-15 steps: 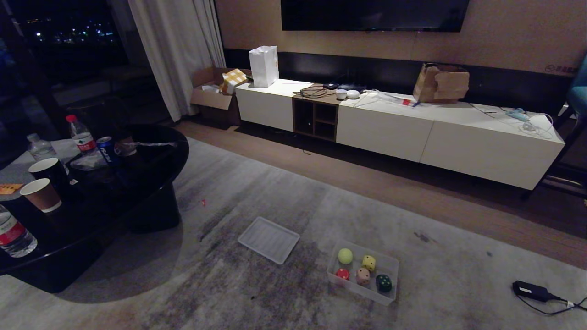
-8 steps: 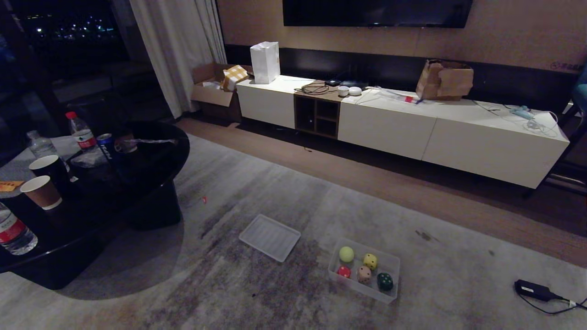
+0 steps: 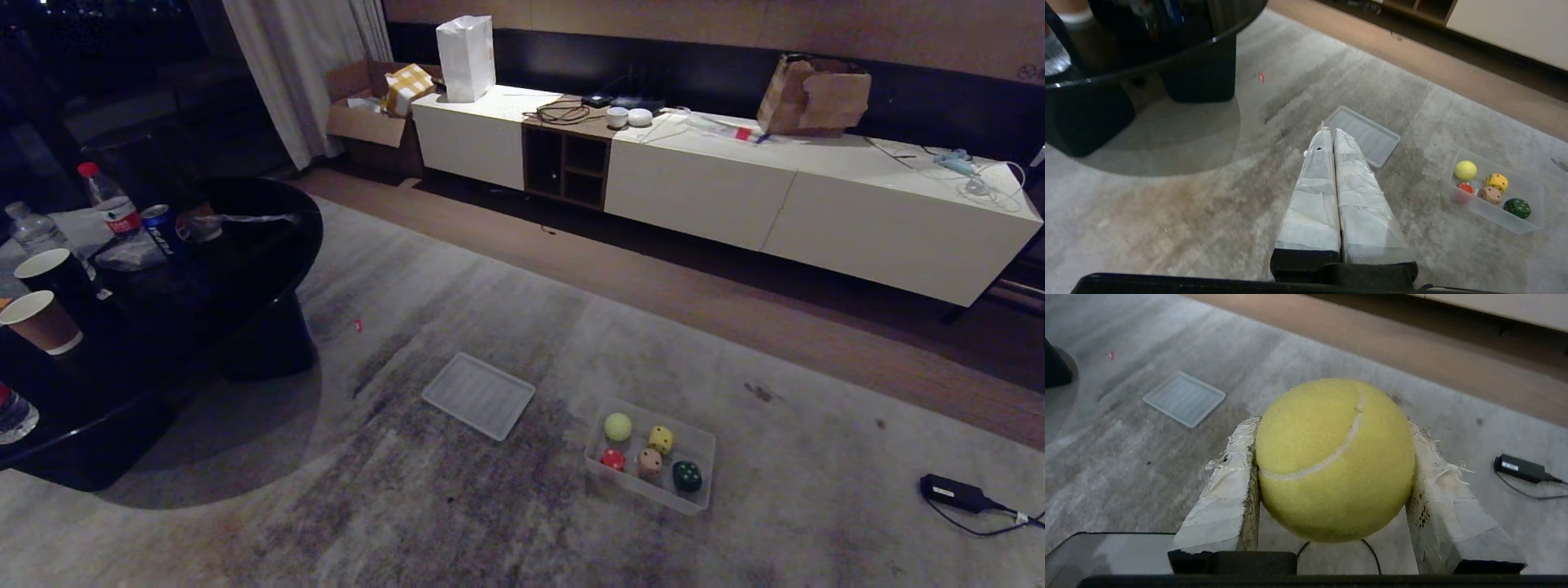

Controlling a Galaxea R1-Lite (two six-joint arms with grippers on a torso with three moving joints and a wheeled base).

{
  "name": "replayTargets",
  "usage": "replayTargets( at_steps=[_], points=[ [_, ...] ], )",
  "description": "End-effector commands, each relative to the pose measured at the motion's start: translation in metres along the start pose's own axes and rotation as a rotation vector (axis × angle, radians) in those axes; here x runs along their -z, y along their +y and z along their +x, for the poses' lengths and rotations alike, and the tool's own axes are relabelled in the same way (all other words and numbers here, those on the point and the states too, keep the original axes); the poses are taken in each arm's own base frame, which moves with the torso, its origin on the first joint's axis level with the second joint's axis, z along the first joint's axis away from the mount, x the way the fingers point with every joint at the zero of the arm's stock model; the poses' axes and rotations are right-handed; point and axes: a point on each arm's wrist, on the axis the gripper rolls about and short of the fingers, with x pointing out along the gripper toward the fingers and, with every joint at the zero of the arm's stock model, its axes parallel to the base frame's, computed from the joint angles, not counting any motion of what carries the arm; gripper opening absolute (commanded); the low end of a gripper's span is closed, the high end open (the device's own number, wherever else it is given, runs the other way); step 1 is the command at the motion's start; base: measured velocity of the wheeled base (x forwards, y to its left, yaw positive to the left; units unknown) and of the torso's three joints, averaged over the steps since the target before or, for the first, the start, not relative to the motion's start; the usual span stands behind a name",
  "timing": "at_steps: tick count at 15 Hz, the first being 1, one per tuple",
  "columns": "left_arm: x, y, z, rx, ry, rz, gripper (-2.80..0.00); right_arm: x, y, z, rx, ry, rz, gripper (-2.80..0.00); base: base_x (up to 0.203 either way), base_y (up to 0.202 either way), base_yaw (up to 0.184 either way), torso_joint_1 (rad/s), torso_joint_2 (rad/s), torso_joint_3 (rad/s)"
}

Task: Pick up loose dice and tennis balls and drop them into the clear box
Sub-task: Put the ball in the box

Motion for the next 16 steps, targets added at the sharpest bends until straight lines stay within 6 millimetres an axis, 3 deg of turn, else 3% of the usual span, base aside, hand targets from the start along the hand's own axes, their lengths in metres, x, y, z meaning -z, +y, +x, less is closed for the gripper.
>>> replayTargets(
  at_steps=[1, 16],
  points=[
    [0.0003, 0.0, 0.0002, -0.001, 0.003, -0.003, -2.8, 0.0, 0.0, 0.0001, -0.001, 0.002, 0.0, -2.8, 0.0, 0.0, 0.0, 0.002, 0.0, -0.196],
    [0.0005, -0.0001, 0.0002, 0.006, 0.005, 0.025, -2.8, 0.0, 0.0, 0.0001, -0.001, 0.002, 0.0, -2.8, 0.0, 0.0, 0.0, 0.001, 0.0, -0.198]
  ],
)
